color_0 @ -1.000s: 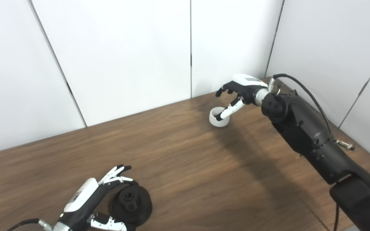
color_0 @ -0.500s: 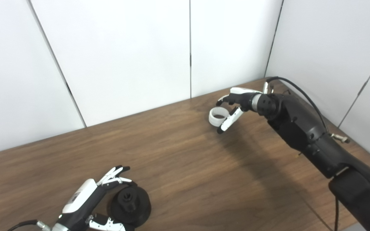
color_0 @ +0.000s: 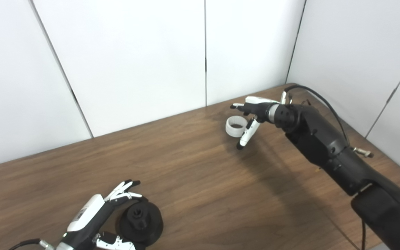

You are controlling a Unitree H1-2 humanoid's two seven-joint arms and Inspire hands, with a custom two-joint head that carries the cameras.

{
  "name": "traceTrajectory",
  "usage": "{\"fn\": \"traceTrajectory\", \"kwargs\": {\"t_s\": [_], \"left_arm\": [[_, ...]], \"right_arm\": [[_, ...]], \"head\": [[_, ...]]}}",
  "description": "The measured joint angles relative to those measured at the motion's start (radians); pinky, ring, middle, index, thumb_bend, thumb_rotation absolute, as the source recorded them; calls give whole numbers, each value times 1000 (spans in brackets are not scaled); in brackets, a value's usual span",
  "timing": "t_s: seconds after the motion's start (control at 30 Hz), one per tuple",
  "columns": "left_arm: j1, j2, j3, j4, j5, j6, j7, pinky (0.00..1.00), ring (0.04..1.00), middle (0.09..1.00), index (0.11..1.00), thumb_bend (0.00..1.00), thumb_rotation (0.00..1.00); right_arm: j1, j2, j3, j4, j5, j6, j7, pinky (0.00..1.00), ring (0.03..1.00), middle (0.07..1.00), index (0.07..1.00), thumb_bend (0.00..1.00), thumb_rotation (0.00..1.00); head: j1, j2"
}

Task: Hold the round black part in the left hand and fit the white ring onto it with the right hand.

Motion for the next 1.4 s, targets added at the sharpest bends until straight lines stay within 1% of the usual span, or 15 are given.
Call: {"fn": "traceTrajectory", "kwargs": {"t_s": [0.1,0.27,0.37,0.57,0.67,0.8,1.07,1.2,1.4], "left_arm": [[2,0,1,-1,0,0,0,909,1000,957,486,523,66],[4,0,3,-1,0,0,0,908,1000,959,486,523,66],[5,0,4,-2,0,0,0,893,1000,957,486,523,66],[9,0,8,-6,0,0,0,900,1000,954,486,523,66],[13,0,10,-9,0,1,0,911,1000,958,486,523,65],[20,0,11,-15,0,3,-3,908,1000,960,486,523,66],[23,1,14,-21,0,7,-7,892,1000,960,486,523,68],[25,4,16,-28,1,8,-8,895,1000,961,486,523,68],[27,4,20,-30,1,9,-17,892,1000,959,486,522,69]], "right_arm": [[9,2,-5,4,11,-22,-45,745,876,920,887,858,139],[21,4,-4,18,20,-42,-106,745,847,874,813,831,144],[25,9,1,29,20,-57,-138,741,835,856,792,810,132],[25,21,10,52,16,-75,-187,715,817,844,786,790,124],[24,21,11,72,20,-93,-195,694,804,842,786,787,120],[25,23,23,98,18,-98,-201,666,787,833,774,799,113],[21,28,25,129,13,-116,-233,649,764,817,760,804,98],[18,31,25,147,15,-138,-254,628,746,805,754,810,94],[18,32,25,155,22,-150,-271,628,740,802,753,801,90]], "head": [[5,3],[8,3],[8,3],[17,9],[20,11],[25,15],[31,20],[31,23],[32,26]]}}
